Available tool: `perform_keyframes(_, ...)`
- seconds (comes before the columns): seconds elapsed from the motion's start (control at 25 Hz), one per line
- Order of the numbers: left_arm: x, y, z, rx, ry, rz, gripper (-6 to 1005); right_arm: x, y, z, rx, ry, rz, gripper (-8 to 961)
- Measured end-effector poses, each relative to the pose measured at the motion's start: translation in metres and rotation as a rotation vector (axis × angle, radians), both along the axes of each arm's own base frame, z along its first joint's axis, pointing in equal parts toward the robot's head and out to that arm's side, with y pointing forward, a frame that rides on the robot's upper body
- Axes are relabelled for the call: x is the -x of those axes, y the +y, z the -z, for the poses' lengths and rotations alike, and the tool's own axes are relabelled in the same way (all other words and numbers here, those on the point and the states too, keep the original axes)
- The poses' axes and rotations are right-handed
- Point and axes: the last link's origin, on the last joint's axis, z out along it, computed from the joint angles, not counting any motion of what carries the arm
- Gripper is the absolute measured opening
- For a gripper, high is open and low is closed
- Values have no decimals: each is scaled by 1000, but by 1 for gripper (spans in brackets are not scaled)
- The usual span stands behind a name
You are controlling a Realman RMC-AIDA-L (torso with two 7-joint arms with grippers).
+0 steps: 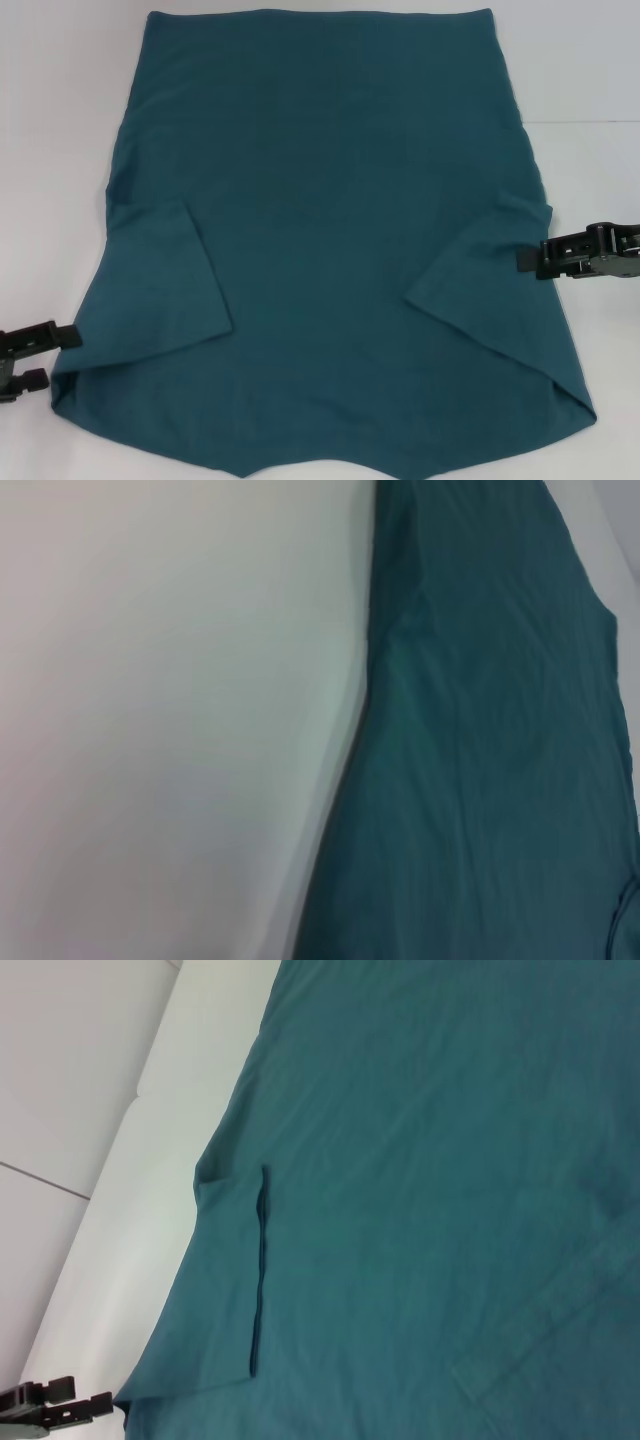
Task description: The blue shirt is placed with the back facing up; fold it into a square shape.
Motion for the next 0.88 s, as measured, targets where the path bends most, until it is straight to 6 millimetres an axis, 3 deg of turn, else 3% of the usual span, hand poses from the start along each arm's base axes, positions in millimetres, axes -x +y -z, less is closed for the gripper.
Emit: perform_keyframes(0.88, 3, 1, 16, 31, 47, 28, 948, -1, 0, -2, -5, -4, -2, 506)
